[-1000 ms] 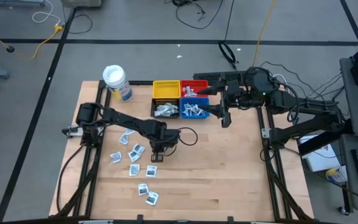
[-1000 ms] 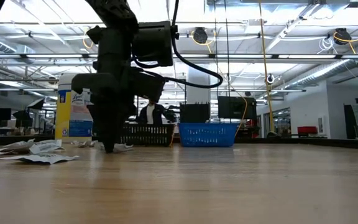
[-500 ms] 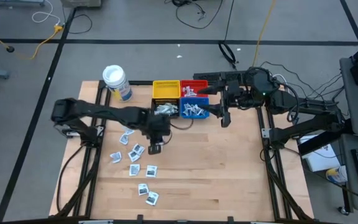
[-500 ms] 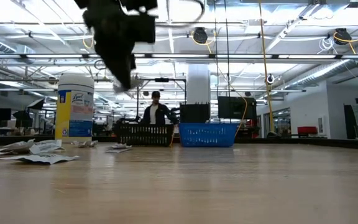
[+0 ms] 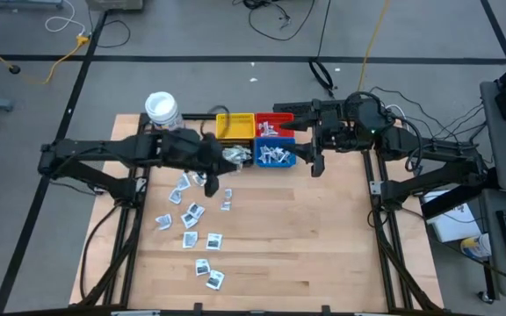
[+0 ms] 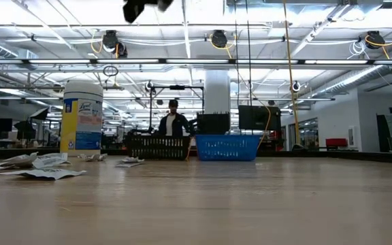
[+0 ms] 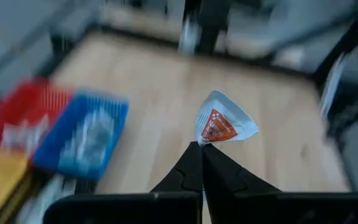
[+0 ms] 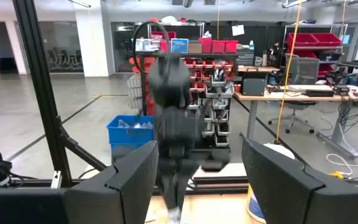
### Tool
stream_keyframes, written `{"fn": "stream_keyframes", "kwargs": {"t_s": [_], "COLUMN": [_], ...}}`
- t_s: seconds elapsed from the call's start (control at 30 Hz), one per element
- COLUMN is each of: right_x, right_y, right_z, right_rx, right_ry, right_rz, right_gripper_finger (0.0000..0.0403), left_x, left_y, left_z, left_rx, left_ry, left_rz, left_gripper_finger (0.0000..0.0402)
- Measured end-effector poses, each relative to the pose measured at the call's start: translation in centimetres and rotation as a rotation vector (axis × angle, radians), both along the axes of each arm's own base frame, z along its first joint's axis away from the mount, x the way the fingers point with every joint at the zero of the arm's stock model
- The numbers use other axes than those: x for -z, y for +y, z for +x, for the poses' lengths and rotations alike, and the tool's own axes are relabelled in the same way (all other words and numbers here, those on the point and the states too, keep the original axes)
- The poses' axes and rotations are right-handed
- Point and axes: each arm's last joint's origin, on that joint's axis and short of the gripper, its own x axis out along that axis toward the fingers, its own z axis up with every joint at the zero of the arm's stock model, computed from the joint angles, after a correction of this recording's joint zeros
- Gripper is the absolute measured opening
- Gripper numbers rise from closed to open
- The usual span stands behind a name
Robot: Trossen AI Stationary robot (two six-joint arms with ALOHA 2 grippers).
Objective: Pick & Place First Aid Supplies
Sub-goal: Put the orange ointment pack into the red basket
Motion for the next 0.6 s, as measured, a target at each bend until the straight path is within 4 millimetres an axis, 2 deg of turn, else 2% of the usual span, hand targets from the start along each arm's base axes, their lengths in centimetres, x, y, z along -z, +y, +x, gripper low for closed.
{"fn": "stream_keyframes", "kwargs": {"t_s": [0.3, 0.6], "right_x": [0.3, -0.2], "right_y": [0.2, 0.1], "right_z": [1.2, 3.2], "right_rx": [-0.045, -0.078], "right_ry": [0.019, 0.030], "right_rz": [0.044, 0.066], "right_gripper_finger": [0.0228, 0.0228], "left_x": [-5.1, -5.8], "left_y": [-0.1, 0.0], "left_z": [-0.4, -0.2], "left_rx": [0.013, -0.028], "left_ry": [-0.462, -0.543], "left_rz": [-0.017, -0.044], "left_gripper_finger": [0.0001, 0.0000]}}
